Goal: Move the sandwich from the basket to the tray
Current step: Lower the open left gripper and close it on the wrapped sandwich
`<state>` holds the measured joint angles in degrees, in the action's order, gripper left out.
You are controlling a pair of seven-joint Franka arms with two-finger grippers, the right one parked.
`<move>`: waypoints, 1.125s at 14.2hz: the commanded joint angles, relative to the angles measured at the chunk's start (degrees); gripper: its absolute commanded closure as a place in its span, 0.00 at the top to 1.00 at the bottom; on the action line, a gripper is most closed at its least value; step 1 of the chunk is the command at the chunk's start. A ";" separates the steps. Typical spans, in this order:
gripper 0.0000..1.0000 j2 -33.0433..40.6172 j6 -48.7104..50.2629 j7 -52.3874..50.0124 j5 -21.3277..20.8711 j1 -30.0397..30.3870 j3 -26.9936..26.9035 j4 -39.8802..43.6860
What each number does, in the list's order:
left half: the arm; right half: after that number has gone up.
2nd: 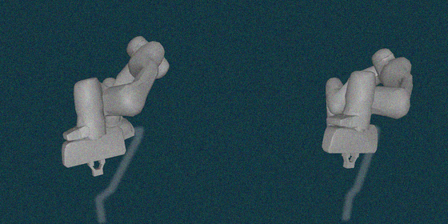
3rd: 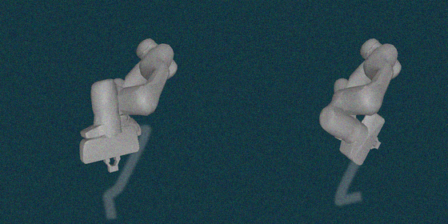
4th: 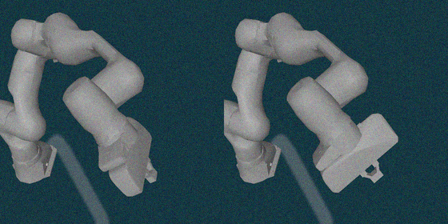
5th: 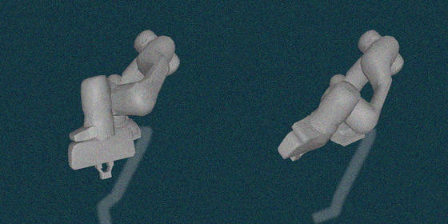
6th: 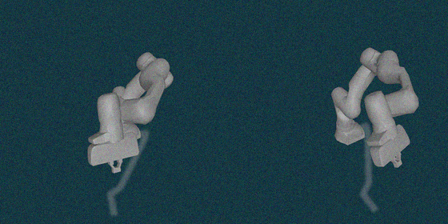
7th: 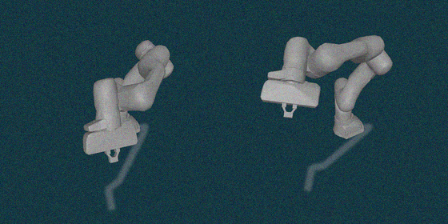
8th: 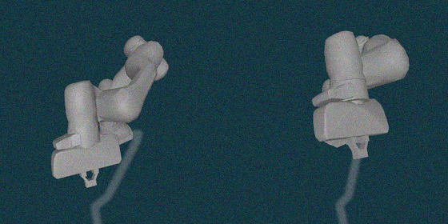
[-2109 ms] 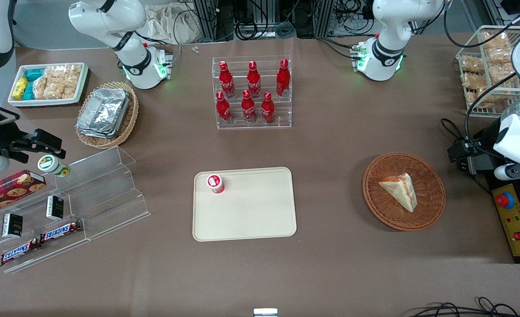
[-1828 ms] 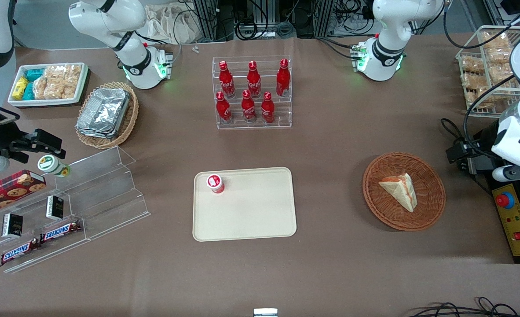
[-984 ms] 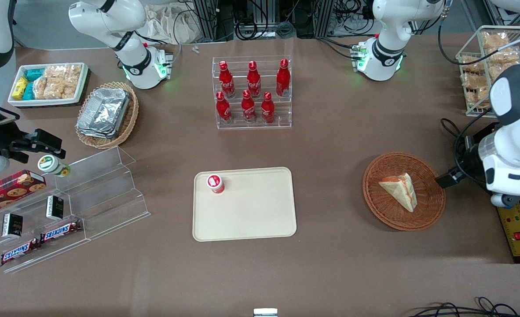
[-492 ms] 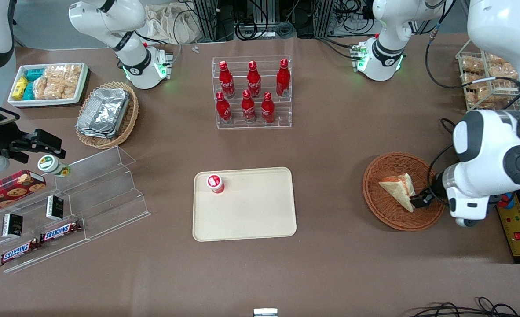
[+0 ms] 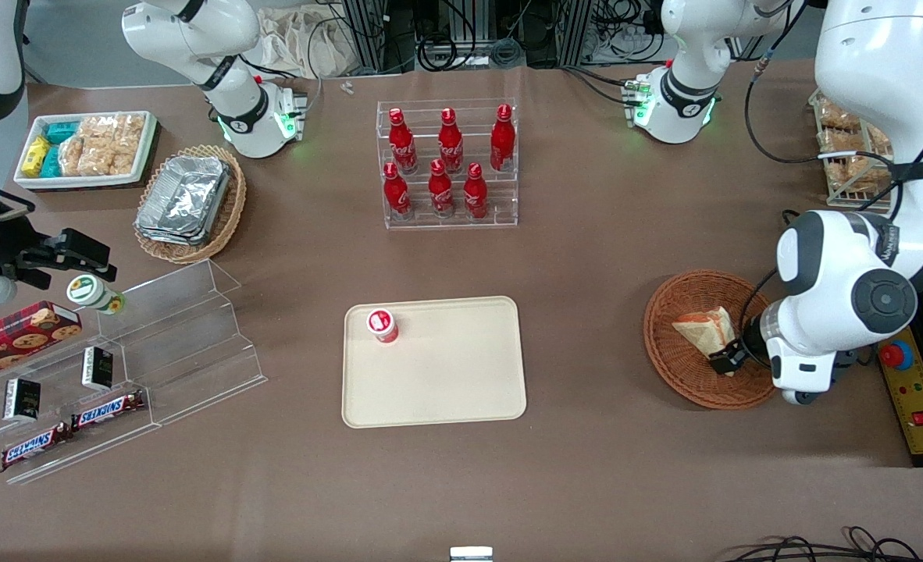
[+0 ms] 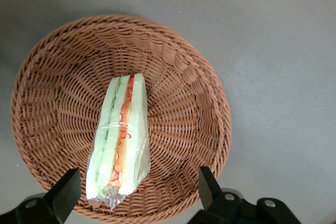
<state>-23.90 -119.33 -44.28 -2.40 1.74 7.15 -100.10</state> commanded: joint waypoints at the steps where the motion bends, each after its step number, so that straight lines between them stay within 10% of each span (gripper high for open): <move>1: 0.99 3.77 -5.19 -0.81 -0.15 -0.16 -0.21 -7.19; 16: 0.99 7.82 -24.28 0.33 -0.68 0.54 -0.38 -24.61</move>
<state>-17.95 -140.45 -44.06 -2.44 1.89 6.94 -121.62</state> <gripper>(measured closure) 0.004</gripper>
